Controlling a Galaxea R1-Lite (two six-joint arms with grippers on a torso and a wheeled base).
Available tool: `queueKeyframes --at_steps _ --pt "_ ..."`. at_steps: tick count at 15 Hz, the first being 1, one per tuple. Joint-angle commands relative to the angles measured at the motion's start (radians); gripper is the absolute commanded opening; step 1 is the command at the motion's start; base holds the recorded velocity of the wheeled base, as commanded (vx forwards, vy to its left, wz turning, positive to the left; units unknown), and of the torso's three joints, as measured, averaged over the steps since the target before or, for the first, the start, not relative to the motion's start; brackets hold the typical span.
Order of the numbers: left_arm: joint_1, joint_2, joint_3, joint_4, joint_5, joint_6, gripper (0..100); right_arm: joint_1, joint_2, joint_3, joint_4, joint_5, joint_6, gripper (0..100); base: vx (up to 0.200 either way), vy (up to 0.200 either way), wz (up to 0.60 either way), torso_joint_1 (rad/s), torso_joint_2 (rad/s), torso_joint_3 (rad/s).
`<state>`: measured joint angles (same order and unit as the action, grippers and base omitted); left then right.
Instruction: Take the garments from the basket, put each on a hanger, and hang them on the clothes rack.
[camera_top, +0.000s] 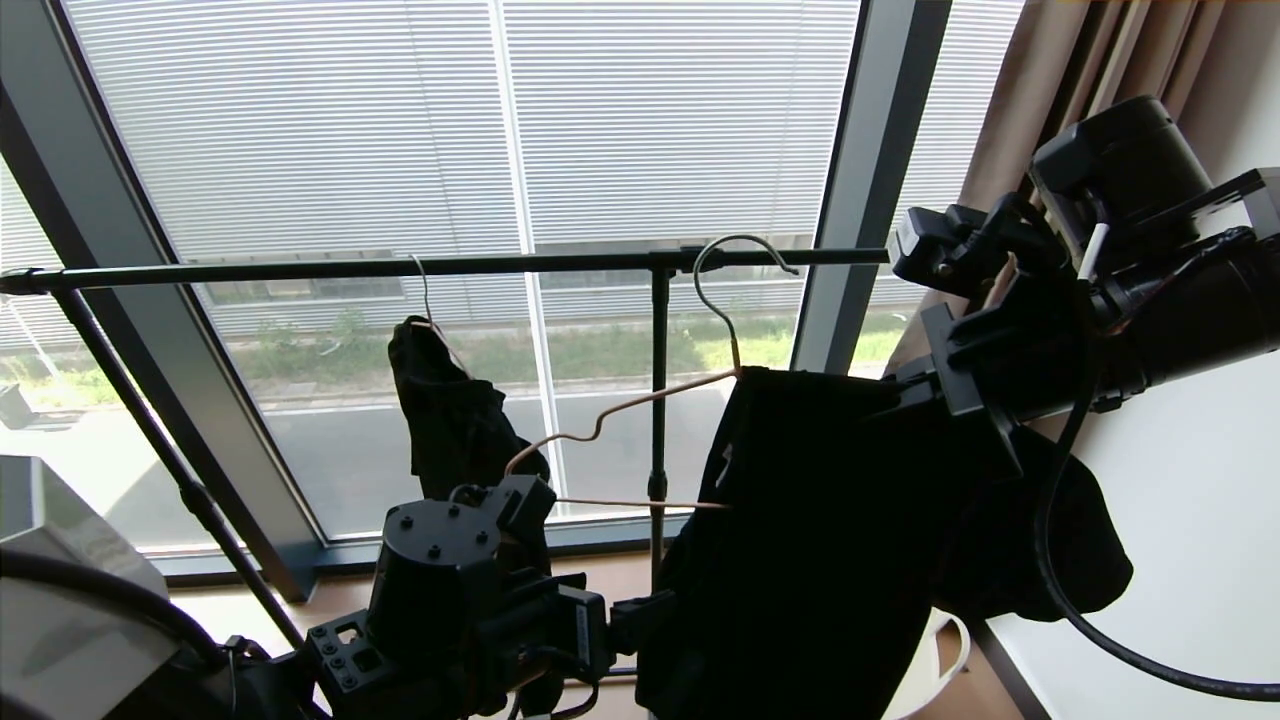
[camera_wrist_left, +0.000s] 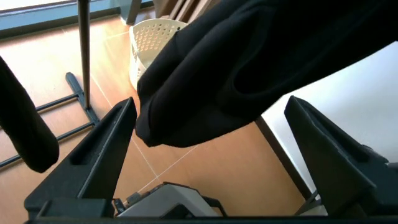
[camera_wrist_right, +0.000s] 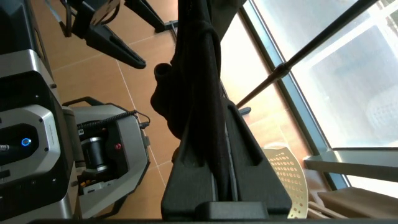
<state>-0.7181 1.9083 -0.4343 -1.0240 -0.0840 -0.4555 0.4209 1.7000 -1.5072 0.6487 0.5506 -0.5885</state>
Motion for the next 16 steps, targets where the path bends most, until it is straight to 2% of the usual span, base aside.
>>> queueKeyframes --at_steps 1,10,16 --pt "0.0 0.028 -0.029 -0.001 0.007 -0.003 100 0.003 -0.005 0.007 0.0 0.0 -0.001 0 0.0 0.0 0.0 0.0 0.0 0.0" --pt "-0.004 0.095 -0.072 -0.001 0.012 0.0 100 0.004 -0.011 0.013 -0.001 0.002 -0.001 0 0.0 0.0 0.0 0.0 0.0 0.0" --pt "-0.007 0.143 -0.09 -0.001 0.055 0.028 100 0.006 -0.014 0.012 -0.001 0.005 -0.001 0 0.0 0.0 0.0 0.0 0.0 0.0"
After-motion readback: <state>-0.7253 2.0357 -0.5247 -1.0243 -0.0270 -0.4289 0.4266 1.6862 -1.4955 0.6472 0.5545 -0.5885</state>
